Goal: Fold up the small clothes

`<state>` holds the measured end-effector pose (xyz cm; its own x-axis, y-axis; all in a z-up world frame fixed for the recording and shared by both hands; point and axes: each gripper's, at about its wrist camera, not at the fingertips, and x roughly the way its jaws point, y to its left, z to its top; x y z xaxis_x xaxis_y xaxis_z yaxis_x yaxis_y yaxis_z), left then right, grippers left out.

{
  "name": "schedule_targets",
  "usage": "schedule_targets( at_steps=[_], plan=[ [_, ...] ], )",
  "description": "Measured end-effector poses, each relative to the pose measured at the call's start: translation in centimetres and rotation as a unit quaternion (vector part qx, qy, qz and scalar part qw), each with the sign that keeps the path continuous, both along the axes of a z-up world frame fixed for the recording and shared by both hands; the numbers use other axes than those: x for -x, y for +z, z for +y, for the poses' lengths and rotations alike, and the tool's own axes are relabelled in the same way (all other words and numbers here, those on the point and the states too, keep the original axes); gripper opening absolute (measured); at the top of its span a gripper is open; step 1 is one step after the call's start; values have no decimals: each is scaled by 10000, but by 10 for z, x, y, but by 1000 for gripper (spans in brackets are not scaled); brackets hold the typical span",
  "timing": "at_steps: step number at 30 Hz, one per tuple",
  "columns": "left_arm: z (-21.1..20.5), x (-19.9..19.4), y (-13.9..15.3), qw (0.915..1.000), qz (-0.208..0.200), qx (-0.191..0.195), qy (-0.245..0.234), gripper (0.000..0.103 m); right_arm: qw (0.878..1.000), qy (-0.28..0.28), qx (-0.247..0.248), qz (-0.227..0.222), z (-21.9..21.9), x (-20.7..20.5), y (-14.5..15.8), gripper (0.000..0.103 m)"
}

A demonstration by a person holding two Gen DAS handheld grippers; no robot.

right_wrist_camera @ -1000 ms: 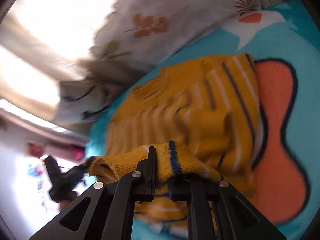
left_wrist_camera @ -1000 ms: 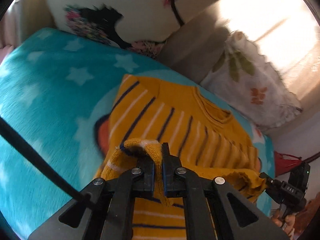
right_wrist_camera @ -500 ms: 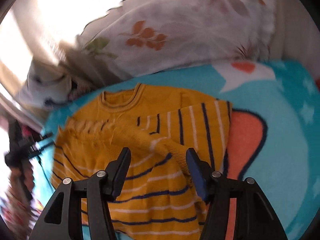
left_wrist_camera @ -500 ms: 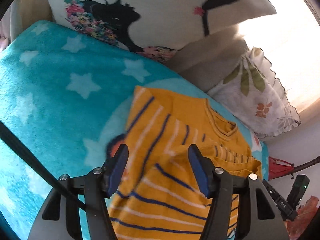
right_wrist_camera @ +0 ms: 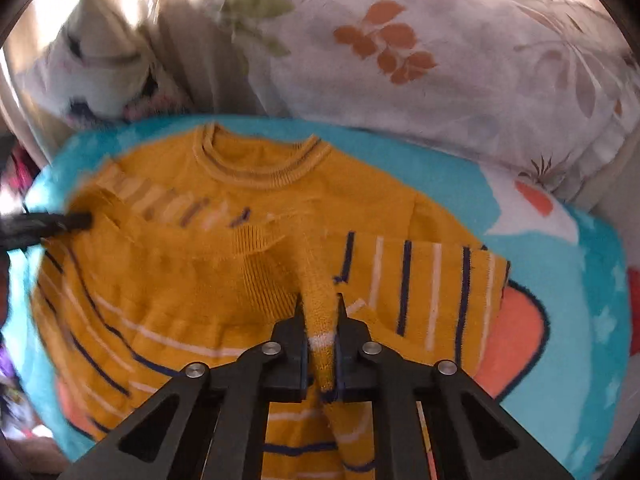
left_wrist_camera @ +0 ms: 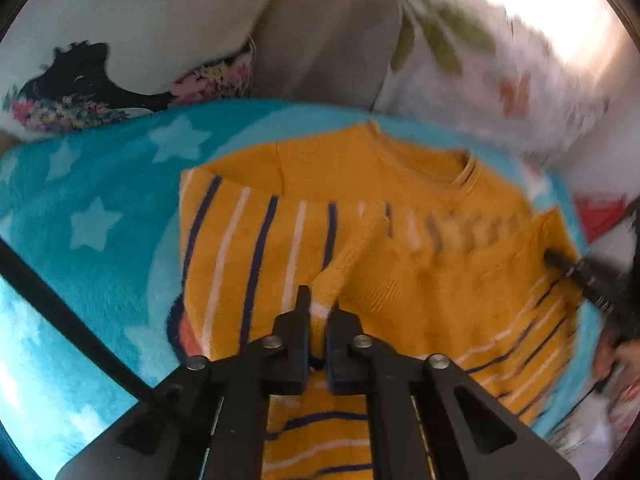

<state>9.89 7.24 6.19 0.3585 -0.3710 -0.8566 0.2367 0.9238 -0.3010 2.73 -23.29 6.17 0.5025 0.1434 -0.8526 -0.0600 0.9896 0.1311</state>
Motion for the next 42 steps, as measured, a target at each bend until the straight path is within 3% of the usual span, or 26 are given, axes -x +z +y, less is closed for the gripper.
schedule_targets(
  at_steps=[2,4,9,11,13,15,16,17,20,23,26,33,36,38,42],
  plan=[
    [8,-8,9,9993,63,354,111,5,9993,-205,-316,-90,-14,-1,12,8],
    [11,-23,14,9987,48,471,203,5,9980,-389,-472,-142,-25,-9,18,8],
    [-3,-63,-16,9991,251,-91,337,6,9926,-969,-720,92,-47,-52,0,9],
    [-4,-70,-33,9979,424,-287,389,13,9890,-1168,-765,494,-53,-69,-26,14],
    [-2,-70,-33,9981,371,-208,444,16,9851,-1320,-796,768,-57,-76,-46,18],
    [4,-68,-25,9978,397,-158,503,29,9818,-1454,-1050,621,-61,-72,-44,22],
    [8,-64,-19,9977,363,-92,562,39,9806,-1475,-1145,592,-63,-71,-42,30],
    [13,-61,-13,9976,321,-14,621,42,9800,-1502,-1199,511,-65,-67,-37,41],
    [38,-46,4,9955,239,263,876,51,9822,-1561,-1033,170,-72,-51,-15,54],
    [67,-24,13,9917,160,406,1211,62,9810,-1575,-1133,15,-86,-24,3,55],
    [86,2,9,9880,246,416,1465,62,9779,-1630,-1307,17,-107,8,10,60],
    [93,58,-29,9835,713,777,1468,62,9711,-1630,-1702,383,-130,92,-14,63],
    [80,71,-40,9858,710,859,1258,70,9666,-1567,-1965,510,-122,109,-32,63],
    [68,74,-39,9897,460,708,1152,83,9654,-1558,-2022,537,-114,110,-41,63],
    [42,68,-38,9947,299,118,977,82,9631,-1647,-2102,334,-98,98,-56,65]
  ],
)
